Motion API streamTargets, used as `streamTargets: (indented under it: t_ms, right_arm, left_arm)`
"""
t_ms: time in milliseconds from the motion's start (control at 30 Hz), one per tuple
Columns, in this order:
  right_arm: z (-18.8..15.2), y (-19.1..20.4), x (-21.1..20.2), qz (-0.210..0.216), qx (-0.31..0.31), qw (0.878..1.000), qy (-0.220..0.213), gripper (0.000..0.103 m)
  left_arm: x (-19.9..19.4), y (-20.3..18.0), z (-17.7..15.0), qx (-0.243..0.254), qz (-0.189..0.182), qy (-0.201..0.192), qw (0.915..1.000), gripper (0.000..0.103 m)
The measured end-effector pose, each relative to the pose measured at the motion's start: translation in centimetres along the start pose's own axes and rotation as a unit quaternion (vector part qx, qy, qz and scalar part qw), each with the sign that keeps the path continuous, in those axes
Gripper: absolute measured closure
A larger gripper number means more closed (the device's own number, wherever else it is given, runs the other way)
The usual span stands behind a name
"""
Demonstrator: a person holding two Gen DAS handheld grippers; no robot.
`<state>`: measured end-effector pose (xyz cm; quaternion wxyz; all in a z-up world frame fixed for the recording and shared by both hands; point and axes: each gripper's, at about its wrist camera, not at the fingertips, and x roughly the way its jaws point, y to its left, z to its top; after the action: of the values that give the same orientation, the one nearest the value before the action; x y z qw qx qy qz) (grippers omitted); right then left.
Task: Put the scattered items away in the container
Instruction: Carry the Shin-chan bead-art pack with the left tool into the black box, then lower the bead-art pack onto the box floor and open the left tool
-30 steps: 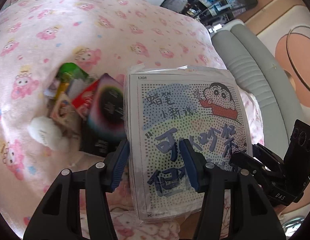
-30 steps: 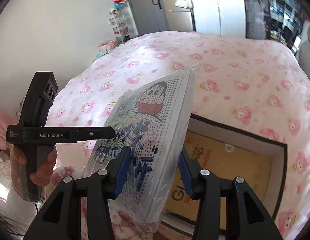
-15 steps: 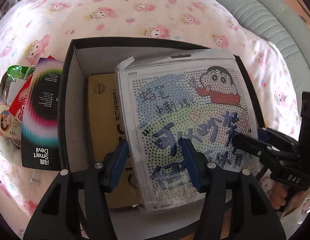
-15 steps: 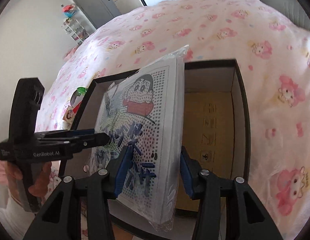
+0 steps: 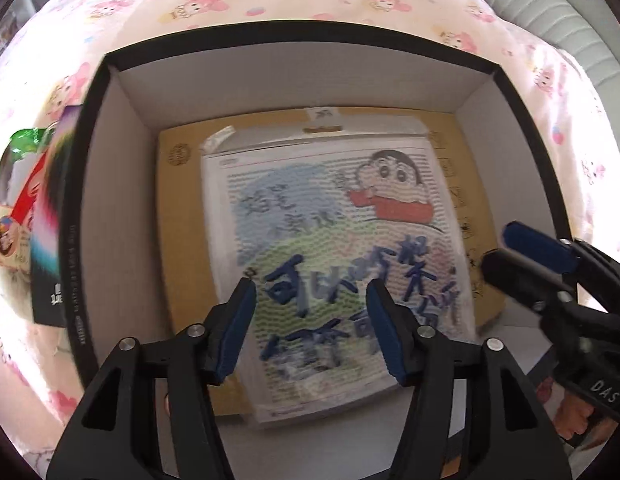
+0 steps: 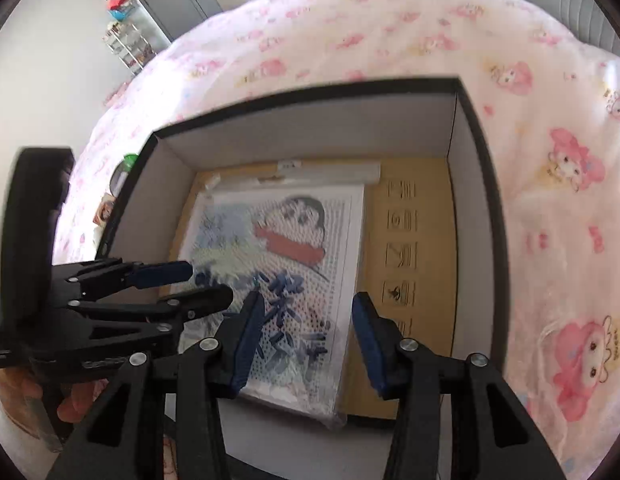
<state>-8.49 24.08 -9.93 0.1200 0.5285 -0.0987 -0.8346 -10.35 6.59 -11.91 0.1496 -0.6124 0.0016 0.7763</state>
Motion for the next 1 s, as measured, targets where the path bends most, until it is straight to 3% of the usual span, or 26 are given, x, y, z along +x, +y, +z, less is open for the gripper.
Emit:
streamTargets:
  t_ms: [67, 200, 333, 500, 700, 767, 833, 1000]
  right_arm:
    - [0.0, 0.4, -0.7, -0.016, -0.009, 1.000, -0.020, 0.060]
    - [0.1, 0.6, -1.3, -0.049, -0.017, 0.998, -0.031, 0.060]
    - [0.2, -0.3, -1.9, -0.062, -0.013, 0.997, -0.038, 0.060]
    - [0.4, -1.7, -2.7, -0.047, 0.011, 0.997, -0.055, 0.060]
    - [0.7, -2.8, -2.6, -0.013, 0.041, 0.998, -0.048, 0.060]
    - [0.7, -3.0, -2.5, 0.018, 0.053, 0.998, -0.040, 0.060]
    - [0.6, -2.7, -2.4, 0.029, 0.049, 0.998, -0.038, 0.060]
    - [0.5, -1.6, -1.4, 0.000, 0.025, 0.999, -0.024, 0.060]
  left_arm:
    - [-0.4, 0.7, -0.6, -0.016, 0.012, -0.003, 0.9998, 0.034]
    - [0.0, 1.1, -2.0, -0.038, 0.006, 0.020, 0.9990, 0.031]
    - [-0.4, 1.6, -3.9, -0.060, 0.004, 0.016, 0.9981, 0.030]
    - [-1.1, 2.4, -6.5, -0.087, 0.010, 0.002, 0.9962, 0.040]
    - [-0.5, 2.8, -9.0, -0.087, 0.034, 0.014, 0.9955, 0.036]
    - [0.4, 2.9, -8.9, -0.099, -0.005, 0.039, 0.9943, 0.026]
    - [0.1, 3.1, -9.9, -0.101, -0.020, 0.038, 0.9940, 0.025]
    - [-1.0, 4.3, -11.7, -0.087, -0.089, 0.042, 0.9914, 0.041]
